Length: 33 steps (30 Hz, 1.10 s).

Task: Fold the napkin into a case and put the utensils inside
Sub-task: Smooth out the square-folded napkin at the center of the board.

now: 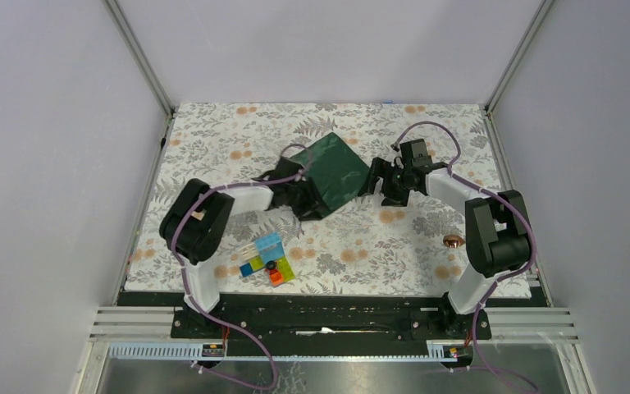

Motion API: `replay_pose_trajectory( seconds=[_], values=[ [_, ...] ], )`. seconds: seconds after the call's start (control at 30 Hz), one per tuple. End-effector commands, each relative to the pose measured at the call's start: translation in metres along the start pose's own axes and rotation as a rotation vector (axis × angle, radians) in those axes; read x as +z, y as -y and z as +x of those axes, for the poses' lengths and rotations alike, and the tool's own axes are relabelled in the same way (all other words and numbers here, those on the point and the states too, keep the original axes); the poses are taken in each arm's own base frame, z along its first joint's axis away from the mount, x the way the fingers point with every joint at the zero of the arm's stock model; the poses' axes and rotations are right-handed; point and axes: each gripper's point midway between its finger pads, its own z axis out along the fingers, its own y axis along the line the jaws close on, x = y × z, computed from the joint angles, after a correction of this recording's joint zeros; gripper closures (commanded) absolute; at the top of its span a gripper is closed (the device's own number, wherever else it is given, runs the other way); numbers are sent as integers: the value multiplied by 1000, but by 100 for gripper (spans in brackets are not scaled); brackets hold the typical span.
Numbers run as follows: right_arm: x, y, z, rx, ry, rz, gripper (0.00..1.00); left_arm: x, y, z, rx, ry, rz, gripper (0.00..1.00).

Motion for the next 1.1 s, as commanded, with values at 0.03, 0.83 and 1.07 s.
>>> replay_pose_trajectory(
  seconds=[0.03,0.83,1.07],
  values=[
    [4,1,-11,15,34,-2,5,26,64,6,86,86,17,43],
    [117,-12,-146,47,172,-138,23,-125,18,-174,144,350,29,1],
    [94,-10,-192,-58,139,23,7,-63,-12,-198,124,208,15,5]
  ],
)
